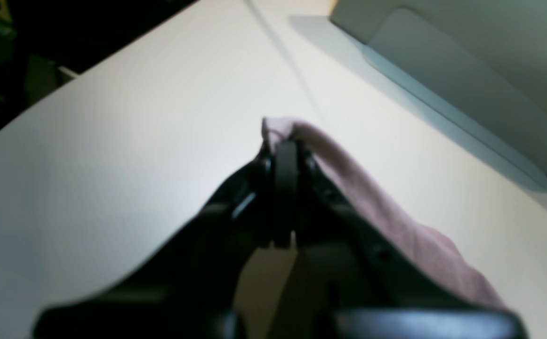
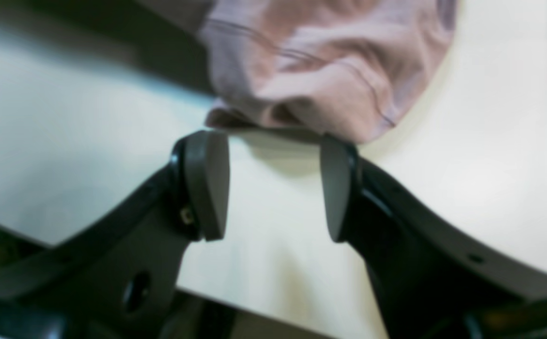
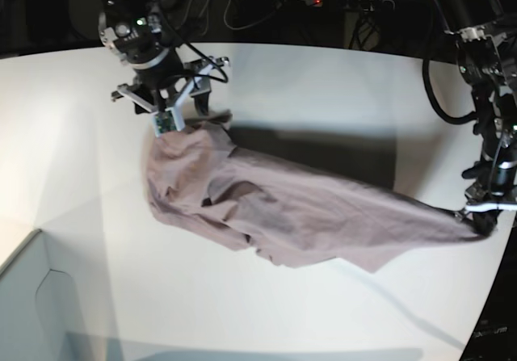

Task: Layout the t-shirt on the table in an organized manner, then fold the t-shirt properly
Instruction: 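Pull the shirt taut between both grippers, left gripper moving outward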

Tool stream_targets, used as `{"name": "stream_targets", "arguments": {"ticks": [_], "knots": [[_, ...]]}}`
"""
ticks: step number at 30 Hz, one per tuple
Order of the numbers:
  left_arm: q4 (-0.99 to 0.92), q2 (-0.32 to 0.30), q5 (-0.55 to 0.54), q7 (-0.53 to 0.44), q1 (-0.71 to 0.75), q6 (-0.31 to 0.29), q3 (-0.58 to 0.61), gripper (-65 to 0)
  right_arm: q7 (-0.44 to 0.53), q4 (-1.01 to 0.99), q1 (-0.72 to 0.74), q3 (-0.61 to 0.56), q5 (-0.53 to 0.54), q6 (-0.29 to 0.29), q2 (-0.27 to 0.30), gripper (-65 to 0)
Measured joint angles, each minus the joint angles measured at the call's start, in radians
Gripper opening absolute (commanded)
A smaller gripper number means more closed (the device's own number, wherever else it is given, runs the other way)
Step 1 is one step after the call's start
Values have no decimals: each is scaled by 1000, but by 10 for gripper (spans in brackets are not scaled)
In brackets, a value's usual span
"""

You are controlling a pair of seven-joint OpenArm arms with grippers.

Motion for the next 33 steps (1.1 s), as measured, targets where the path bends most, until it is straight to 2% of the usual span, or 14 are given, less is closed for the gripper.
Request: {"name": "stream_targets", "arguments": {"ticks": [6, 12, 29, 31, 33], "knots": [[-6, 2, -1, 1, 32, -2, 2, -650, -1, -150, 90, -4, 0, -1, -62, -337], [-1, 14, 0, -3, 37, -1, 2, -650, -5, -250, 130, -93, 11, 0, -66, -336], [5, 26, 0, -5, 76, -4, 3, -650, 33, -475, 322, -80, 8, -2, -64, -346], [5, 26, 0, -5, 83, -4, 1, -650, 29, -491, 338, -80, 8, -2, -64, -406], [5, 26, -1, -6, 87, -4, -1, -650, 37, -491, 335, -79, 8, -2, -60, -548]]}}
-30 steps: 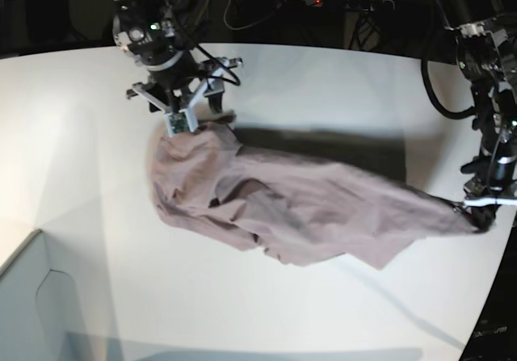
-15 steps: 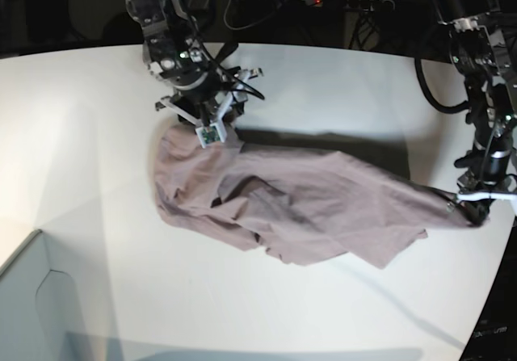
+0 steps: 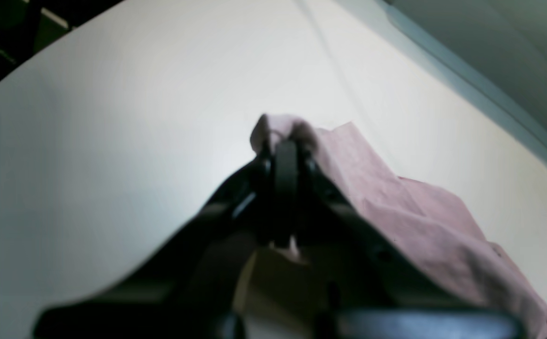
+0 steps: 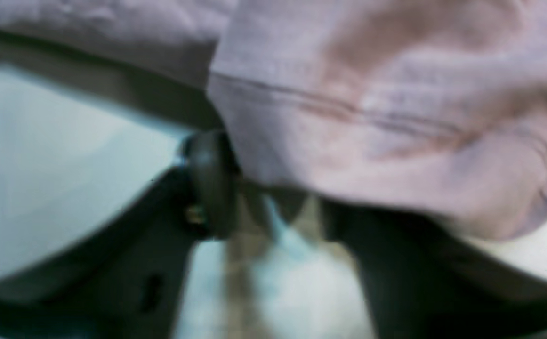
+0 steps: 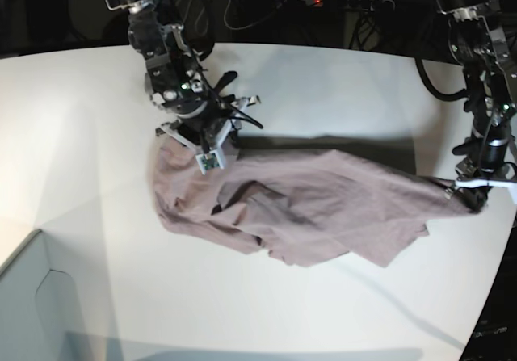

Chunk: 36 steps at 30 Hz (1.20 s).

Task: Layout the t-shirt on the table in an organized manner, then fold the t-shirt properly
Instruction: 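Pull the shirt taut between both grippers, left gripper moving outward, then lift the mauve t-shirt with both grippers and swing it over the table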

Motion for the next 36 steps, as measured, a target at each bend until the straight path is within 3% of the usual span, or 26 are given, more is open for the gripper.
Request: {"name": "stream_targets", "arguments": {"ticks": [1, 2, 9, 14, 21, 26, 30, 33, 36], "knots": [[2, 0, 0, 0, 3, 0, 0, -650, -1, 4, -3, 0, -2, 0, 3, -631], [14, 0, 1, 2, 10, 1, 1, -650, -15, 15, -7, -2, 0, 0, 13, -650], [198, 0, -3, 2, 76, -3, -2, -650, -94, 359, -170, 103, -5, -7, 89, -650], [299, 0, -4, 1, 126, -3, -1, -650, -55, 648, -220, 208, 2, -6, 114, -650], [334, -2, -2, 8, 121, -4, -1, -650, -68, 685, -180, 301, 0, -4, 113, -650], [303, -3, -4, 8, -50, -4, 17, -650, -76, 680, -71, 298, 2, -3, 113, -650], [209, -24, 6, 15, -224, -10, 116, -650, -84, 679, 64, 296, 6, 0, 113, -650], [100, -35, 13, 15, -375, -3, 184, -650, -84, 650, 178, 301, -1, 62, 115, -650], [-10, -35, 3, 7, -525, -10, 249, -650, -83, 614, 299, 299, -1, 69, 114, -650]]}}
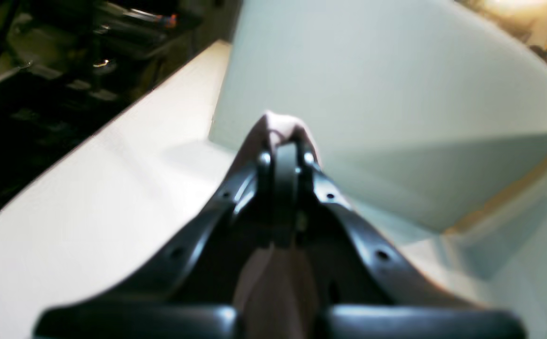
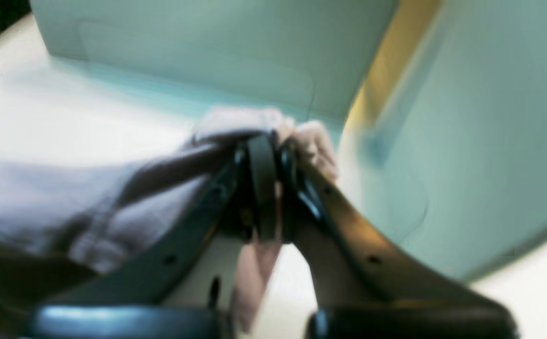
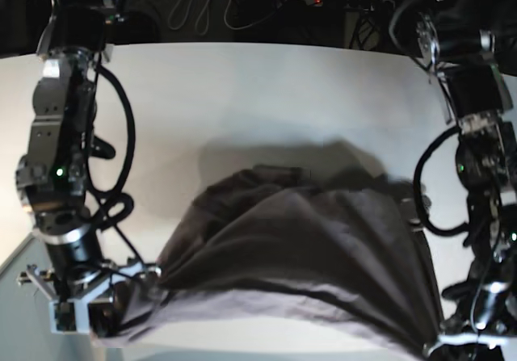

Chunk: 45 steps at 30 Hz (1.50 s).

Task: Layout the t-shirt on the table in an organized manner, then fold the t-shirt properly
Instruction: 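Lift the mauve t-shirt with both grippers and swing it over the table, then lay the shirt flat by drawing both grippers back across the table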

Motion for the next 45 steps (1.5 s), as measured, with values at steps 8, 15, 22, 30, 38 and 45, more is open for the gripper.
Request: {"name": "stream_targets", "arguments": {"ticks": [8, 15, 22, 30, 38, 45], "knots": [[-305, 7, -9, 2, -304, 5, 91, -650, -11, -236, 264, 2, -5, 4, 49, -650], [-526, 2, -6, 1, -590, 12, 89, -650, 2, -458, 591, -6, 1, 10, 122, -650], [-580, 35, -1, -8, -756, 17, 89, -650, 12, -558, 793, -5, -4, 10, 142, -650], [-470, 28, 1, -14, -621, 14, 85, -650, 31, -493, 729, 1, 2, 10, 139, -650], [-177, -26, -10, 1, -284, 3, 86, -650, 3, -265, 293, -6, 2, 7, 88, -650], [63, -29, -2, 4, 152, 18, 31, -650, 28, -34, -99, -5, 3, 10, 33, -650]]}}
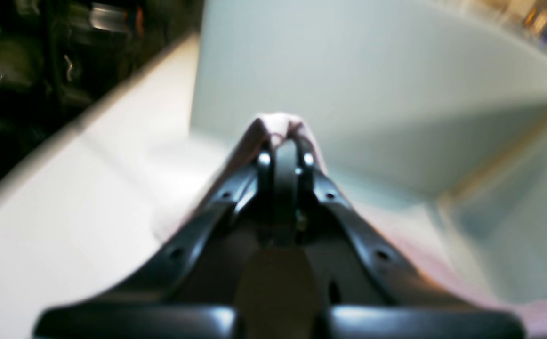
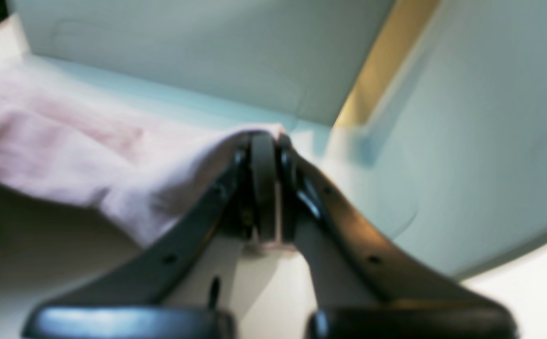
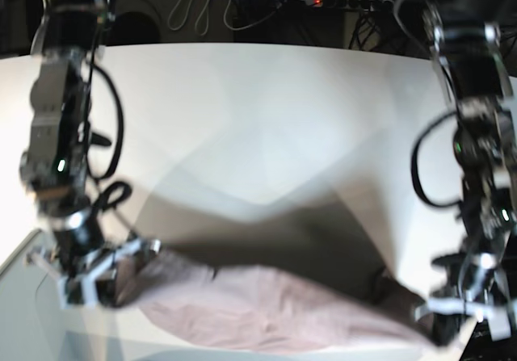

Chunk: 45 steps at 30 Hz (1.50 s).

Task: Layout the t-shirt on the table in an organized manner, then fold the t-shirt properly
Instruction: 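Lay the shirt flat by drawing both grippers back across the table, then pull both grippers back, dragging the shirt edge taut, then release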

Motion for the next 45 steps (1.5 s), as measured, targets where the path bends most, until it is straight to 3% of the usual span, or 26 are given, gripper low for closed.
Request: {"name": "stream_targets", "arguments": {"ticks": [3, 7, 15, 18, 24, 36, 45], "knots": [[24, 55, -19, -7, 172, 8, -57, -650, 89, 32, -166, 0, -5, 2, -11, -650], [24, 106, -134, -2, 367, 1, -111, -650, 216, 35, -362, 1, -7, 2, -13, -650], [-11, 105, -301, -19, 607, -5, -126, -650, 371, 35, -613, 54, -6, 2, -10, -650], [-14, 97, -346, 0, 670, -9, -187, -650, 413, 35, -692, 75, -7, 1, -8, -650], [-14, 88, -425, -19, 705, -5, -299, -650, 493, 39, -808, 138, -7, 2, -14, -650], [-206, 111, -439, -19, 719, -8, -295, -650, 508, -16, -859, 184, -7, 1, -74, -650], [-225, 106, -440, -19, 716, -9, -332, -650, 508, -80, -867, 230, -6, 2, -115, -650]]}}
